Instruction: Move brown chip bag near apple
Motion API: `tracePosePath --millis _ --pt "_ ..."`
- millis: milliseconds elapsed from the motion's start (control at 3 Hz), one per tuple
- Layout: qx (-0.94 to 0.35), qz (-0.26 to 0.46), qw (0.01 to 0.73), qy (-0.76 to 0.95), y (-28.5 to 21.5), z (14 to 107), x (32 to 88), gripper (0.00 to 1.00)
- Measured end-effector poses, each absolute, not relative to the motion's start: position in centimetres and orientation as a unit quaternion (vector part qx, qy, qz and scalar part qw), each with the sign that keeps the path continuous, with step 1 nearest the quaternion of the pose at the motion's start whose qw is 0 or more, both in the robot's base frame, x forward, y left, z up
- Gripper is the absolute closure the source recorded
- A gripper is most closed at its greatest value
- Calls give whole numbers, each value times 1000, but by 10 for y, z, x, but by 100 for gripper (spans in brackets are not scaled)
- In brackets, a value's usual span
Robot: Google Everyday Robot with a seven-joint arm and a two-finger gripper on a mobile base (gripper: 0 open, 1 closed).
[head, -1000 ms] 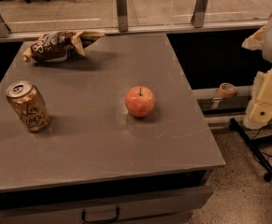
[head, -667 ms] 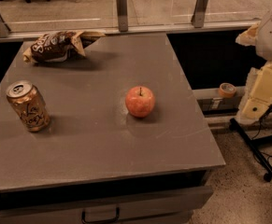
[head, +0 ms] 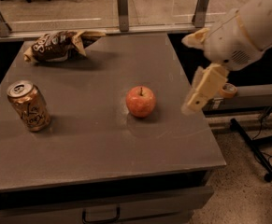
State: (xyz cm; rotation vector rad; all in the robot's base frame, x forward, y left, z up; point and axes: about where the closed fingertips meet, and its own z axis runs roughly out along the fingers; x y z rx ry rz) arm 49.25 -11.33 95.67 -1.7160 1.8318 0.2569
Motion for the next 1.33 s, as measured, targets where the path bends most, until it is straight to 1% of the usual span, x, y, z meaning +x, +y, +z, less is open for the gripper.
tracePosePath --millis 333,667,1000,1333 --pt "-642 159 357 660 -44 958 515 0" --pt "-620 196 389 653 24 956 543 0" --pt "-583 210 411 669 77 956 565 0" --pt "-563 214 425 676 85 964 572 0"
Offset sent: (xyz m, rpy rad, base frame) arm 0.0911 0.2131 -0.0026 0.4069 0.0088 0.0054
